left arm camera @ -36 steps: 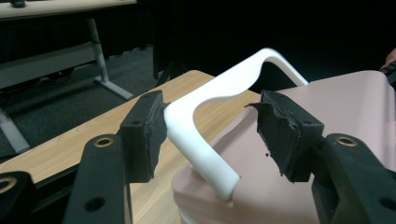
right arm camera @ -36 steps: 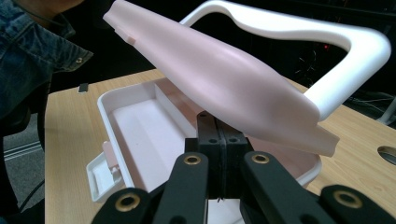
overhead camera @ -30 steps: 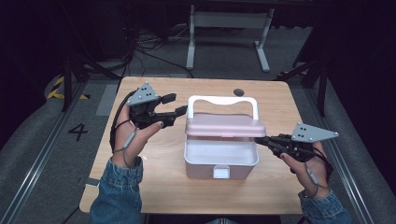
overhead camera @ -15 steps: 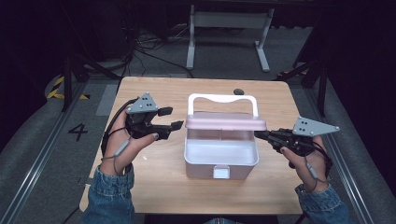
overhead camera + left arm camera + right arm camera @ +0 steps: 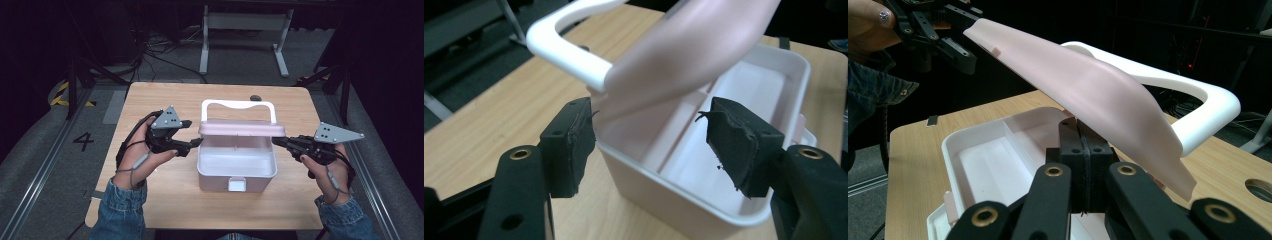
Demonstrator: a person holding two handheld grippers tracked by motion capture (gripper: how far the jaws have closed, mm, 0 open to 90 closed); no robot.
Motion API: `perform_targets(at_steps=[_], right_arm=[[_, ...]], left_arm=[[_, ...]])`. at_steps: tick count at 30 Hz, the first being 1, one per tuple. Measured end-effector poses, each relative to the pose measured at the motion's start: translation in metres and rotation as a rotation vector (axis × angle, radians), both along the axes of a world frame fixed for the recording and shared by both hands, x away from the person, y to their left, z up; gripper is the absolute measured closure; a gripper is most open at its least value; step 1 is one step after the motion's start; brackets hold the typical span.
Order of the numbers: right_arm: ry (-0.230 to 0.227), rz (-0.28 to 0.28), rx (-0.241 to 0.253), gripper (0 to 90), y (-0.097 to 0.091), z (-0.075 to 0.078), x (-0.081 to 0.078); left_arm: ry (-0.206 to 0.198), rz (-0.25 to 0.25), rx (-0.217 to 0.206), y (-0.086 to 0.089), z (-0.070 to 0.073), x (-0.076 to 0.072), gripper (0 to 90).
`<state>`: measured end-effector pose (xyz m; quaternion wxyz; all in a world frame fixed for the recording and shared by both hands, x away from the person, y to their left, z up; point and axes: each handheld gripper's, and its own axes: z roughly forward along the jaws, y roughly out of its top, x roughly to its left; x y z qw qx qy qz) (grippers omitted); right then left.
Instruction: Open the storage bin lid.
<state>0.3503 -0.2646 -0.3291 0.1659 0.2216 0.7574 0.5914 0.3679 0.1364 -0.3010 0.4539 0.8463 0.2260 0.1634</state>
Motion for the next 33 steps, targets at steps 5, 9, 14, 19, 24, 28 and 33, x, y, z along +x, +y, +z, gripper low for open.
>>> perform_targets(at_steps=[5,9,14,19,24,28,33], right_arm=[[-0.002,-0.006,0.008,90.0,0.000,0.001,-0.001],[0.002,-0.011,0.013,90.0,-0.002,0.001,-0.002],[0.005,-0.025,0.019,90.0,-0.007,0.000,-0.006],[0.001,-0.045,0.022,90.0,-0.013,0.000,-0.009],[0.002,-0.066,0.022,90.0,-0.022,0.001,-0.013],[0.015,-0.112,0.022,88.5,-0.032,-0.001,-0.017],[0.016,-0.181,-0.018,84.8,-0.045,-0.003,-0.021]], left_arm=[[-0.053,-0.005,-0.032,-0.012,0.000,0.002,36.4],[-0.067,-0.008,-0.063,-0.019,-0.002,0.006,36.9],[-0.071,-0.008,-0.098,-0.026,-0.005,0.013,39.2],[-0.085,-0.035,-0.123,-0.031,-0.006,0.019,45.1],[-0.113,-0.039,-0.141,-0.033,-0.004,0.023,49.6],[-0.121,-0.027,-0.160,-0.032,-0.003,0.029,53.6],[-0.127,-0.011,-0.183,-0.032,-0.001,0.038,59.0]])
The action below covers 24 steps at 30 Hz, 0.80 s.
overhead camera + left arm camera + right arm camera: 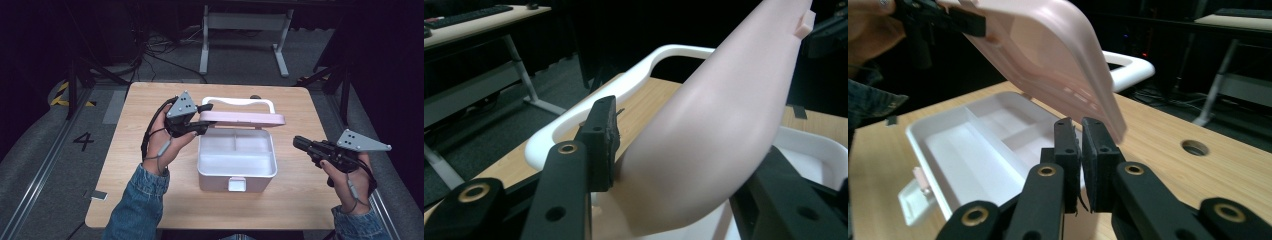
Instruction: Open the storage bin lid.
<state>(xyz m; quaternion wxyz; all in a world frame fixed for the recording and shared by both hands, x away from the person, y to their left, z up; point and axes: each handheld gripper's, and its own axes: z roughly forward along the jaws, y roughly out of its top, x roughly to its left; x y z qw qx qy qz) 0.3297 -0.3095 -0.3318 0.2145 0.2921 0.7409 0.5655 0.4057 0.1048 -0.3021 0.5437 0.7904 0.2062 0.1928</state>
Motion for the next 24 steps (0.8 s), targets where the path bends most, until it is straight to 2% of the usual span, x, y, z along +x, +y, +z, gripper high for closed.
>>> perform_targets(at_steps=[3,8,13,18,21,24], right_arm=[[0.007,-0.020,-0.007,81.3,-0.005,-0.001,0.000],[0.029,-0.039,-0.020,79.3,-0.011,-0.004,0.003],[0.038,-0.041,-0.024,78.8,-0.013,-0.005,0.005],[0.044,-0.047,-0.021,78.4,-0.017,-0.006,0.006],[0.045,-0.054,-0.022,78.3,-0.021,-0.006,0.007],[0.046,-0.065,-0.017,78.3,-0.024,-0.006,0.008]], left_arm=[[0.014,0.012,-0.027,0.000,0.000,0.007,61.0],[0.015,0.045,-0.040,-0.003,0.003,0.017,60.9],[0.029,0.058,-0.031,-0.004,0.006,0.028,61.2],[0.050,0.100,-0.022,-0.008,0.010,0.041,60.1],[0.049,0.119,-0.017,-0.010,0.010,0.049,59.7],[0.060,0.130,-0.030,-0.012,0.009,0.058,59.0]])
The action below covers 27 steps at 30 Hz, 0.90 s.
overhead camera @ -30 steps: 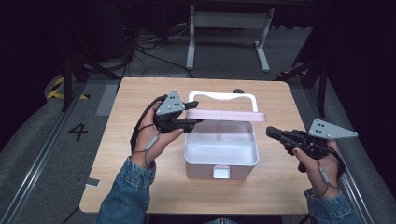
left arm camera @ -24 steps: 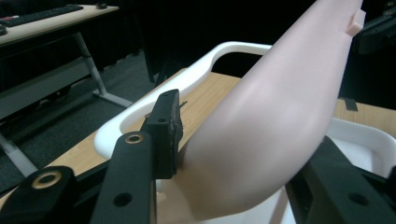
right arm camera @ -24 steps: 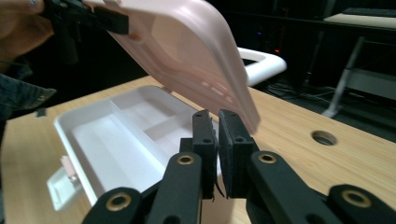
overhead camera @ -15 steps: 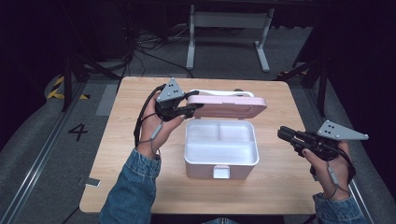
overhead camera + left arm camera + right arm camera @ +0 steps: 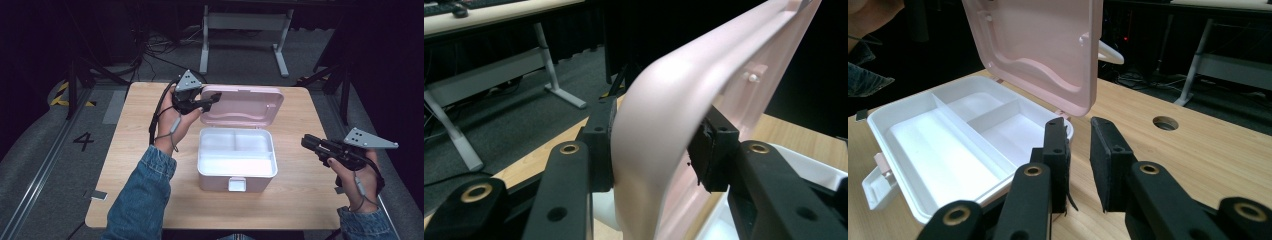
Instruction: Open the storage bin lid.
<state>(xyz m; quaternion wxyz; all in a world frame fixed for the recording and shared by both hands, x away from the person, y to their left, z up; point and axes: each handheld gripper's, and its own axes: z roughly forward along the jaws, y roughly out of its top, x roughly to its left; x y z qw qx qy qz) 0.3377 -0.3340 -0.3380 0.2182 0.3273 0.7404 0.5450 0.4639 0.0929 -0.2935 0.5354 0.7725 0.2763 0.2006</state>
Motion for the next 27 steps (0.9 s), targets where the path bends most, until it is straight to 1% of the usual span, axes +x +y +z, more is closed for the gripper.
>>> perform_targets(at_steps=[1,5,8,13,14,15,16,17,18,19,22,23,25,27], right_arm=[[0.000,-0.003,-0.001,78.2,-0.001,0.000,0.000],[-0.001,-0.011,0.002,78.0,-0.004,0.000,0.001],[-0.002,-0.014,0.009,77.3,-0.006,0.000,0.001],[0.004,-0.021,0.024,75.1,-0.008,-0.001,0.002],[0.006,-0.022,0.024,74.9,-0.008,-0.001,0.002],[0.004,-0.028,0.022,74.6,-0.009,-0.001,0.003],[0.004,-0.031,0.016,74.3,-0.010,-0.002,0.003],[0.010,-0.034,0.016,74.0,-0.010,-0.002,0.003],[0.010,-0.034,0.016,74.0,-0.010,-0.002,0.003],[0.007,-0.035,0.017,73.7,-0.011,-0.003,0.004],[0.015,-0.041,0.015,73.5,-0.013,-0.005,0.006],[0.016,-0.041,0.015,73.5,-0.013,-0.005,0.006],[0.024,-0.045,0.011,73.4,-0.013,-0.006,0.007],[0.022,-0.046,0.010,73.4,-0.014,-0.007,0.008]], left_arm=[[0.008,0.001,-0.005,0.000,-0.001,0.003,58.7],[0.019,0.012,-0.021,-0.001,-0.004,0.015,57.7],[0.038,0.022,-0.038,-0.002,-0.006,0.022,56.9],[0.067,0.033,-0.041,-0.004,-0.010,0.035,54.8],[0.079,0.034,-0.042,-0.005,-0.011,0.039,54.2],[0.092,0.033,-0.043,-0.005,-0.012,0.042,53.6],[0.092,0.033,-0.043,-0.005,-0.012,0.042,53.2],[0.104,0.032,-0.047,-0.005,-0.014,0.048,52.6],[0.104,0.032,-0.047,-0.005,-0.014,0.048,52.3],[0.110,0.028,-0.049,-0.005,-0.015,0.051,52.3],[0.146,0.022,-0.073,-0.004,-0.018,0.059,52.1],[0.148,0.019,-0.074,-0.004,-0.019,0.062,51.9],[0.166,0.020,-0.079,-0.005,-0.022,0.066,51.2],[0.172,0.024,-0.074,-0.006,-0.025,0.069,49.7]])
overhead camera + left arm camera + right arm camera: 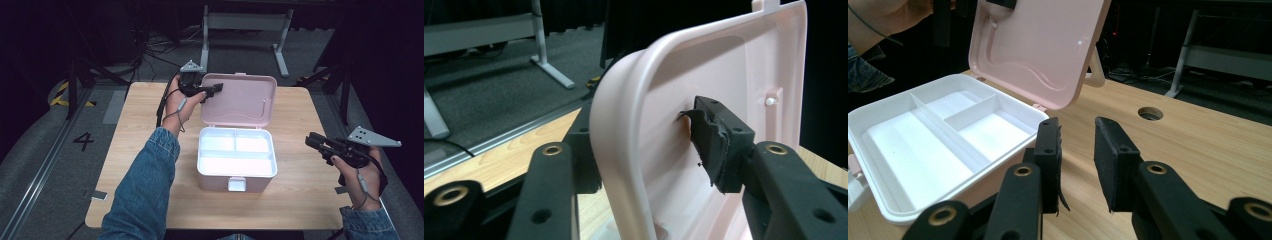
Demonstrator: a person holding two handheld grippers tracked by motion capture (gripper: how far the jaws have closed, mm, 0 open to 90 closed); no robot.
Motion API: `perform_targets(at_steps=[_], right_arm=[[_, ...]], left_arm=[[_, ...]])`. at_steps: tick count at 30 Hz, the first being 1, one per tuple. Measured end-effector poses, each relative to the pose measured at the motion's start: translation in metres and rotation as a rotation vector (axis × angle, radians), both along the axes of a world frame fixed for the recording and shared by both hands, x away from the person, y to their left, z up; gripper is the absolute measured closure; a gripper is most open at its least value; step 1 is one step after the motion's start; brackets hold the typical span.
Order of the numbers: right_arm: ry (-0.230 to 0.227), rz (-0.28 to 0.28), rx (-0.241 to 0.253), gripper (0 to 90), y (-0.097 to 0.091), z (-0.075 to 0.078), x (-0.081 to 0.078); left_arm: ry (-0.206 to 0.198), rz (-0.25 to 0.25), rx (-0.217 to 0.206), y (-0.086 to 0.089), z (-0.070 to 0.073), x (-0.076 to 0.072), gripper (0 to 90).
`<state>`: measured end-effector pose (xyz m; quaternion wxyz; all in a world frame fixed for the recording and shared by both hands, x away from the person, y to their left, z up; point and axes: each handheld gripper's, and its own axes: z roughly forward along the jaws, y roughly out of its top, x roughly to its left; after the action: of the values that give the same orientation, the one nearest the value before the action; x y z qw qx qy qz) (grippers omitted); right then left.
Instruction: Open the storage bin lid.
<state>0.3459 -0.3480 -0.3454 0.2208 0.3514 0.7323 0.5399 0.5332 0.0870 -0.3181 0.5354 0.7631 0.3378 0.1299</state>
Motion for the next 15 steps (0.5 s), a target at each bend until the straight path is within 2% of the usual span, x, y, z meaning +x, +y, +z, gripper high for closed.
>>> perform_targets(at_steps=[6,15], right_arm=[[0.004,-0.003,0.002,73.3,-0.002,-0.001,0.001],[0.015,-0.011,0.001,72.6,-0.002,-0.002,0.002]], left_arm=[[-0.001,0.009,0.003,-0.005,-0.009,0.009,44.1],[0.027,0.004,-0.022,-0.006,-0.022,0.020,40.3]])
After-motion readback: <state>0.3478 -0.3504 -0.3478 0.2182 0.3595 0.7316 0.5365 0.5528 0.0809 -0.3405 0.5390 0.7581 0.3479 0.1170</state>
